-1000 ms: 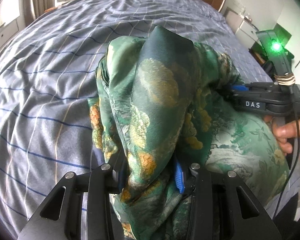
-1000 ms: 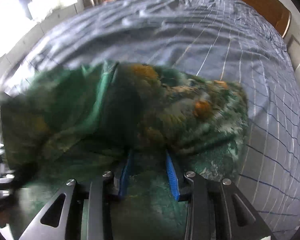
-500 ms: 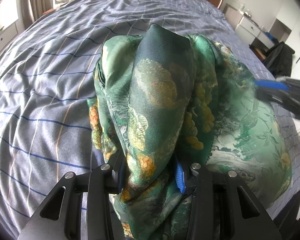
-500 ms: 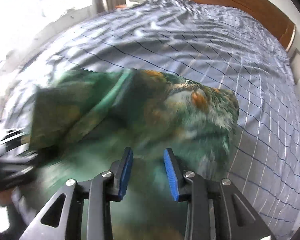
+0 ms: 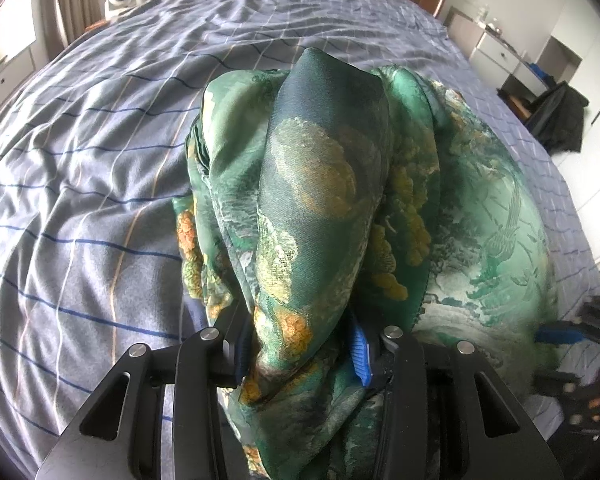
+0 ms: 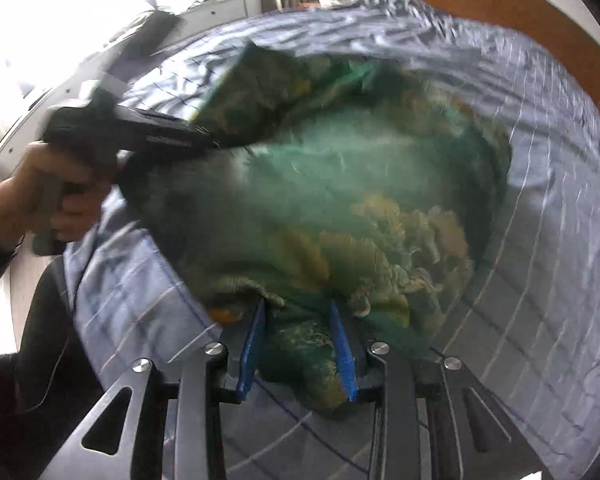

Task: Fold large clothes

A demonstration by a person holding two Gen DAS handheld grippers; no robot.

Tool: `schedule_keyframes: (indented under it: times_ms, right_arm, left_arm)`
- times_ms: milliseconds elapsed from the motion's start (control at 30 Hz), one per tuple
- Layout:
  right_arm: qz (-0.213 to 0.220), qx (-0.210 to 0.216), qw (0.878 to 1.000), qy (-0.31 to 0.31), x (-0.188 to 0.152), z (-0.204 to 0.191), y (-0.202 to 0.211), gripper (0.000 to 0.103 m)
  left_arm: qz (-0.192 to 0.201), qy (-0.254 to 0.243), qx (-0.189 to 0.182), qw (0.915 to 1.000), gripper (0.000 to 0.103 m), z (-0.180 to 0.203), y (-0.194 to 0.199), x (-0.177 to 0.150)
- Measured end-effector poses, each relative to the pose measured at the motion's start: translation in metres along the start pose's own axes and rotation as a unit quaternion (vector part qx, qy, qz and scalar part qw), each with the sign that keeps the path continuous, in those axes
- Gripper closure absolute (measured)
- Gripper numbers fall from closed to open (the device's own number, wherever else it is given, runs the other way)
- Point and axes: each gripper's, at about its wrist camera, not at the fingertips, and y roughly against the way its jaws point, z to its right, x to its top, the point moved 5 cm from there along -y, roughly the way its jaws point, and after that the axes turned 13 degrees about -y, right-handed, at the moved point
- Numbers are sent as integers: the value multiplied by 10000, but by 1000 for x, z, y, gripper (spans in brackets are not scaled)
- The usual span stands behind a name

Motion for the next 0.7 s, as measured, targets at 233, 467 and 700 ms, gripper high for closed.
schedule_keyframes:
  times_ms: [233,467,700]
  right_arm:
    - [-145,-134,9997,160,9,-5,-38,69]
    - [-132,-50,9998,128,15,-4,-42,69]
    - [298,540,9962,-615,21,21,41,69]
  left_arm:
    - [55,95,-27,9999,62,-3,-4,-2]
    - [-54,111,27,9999,62,-2,1,0]
    - [-102,130,-8,9999,60,-4,1,2]
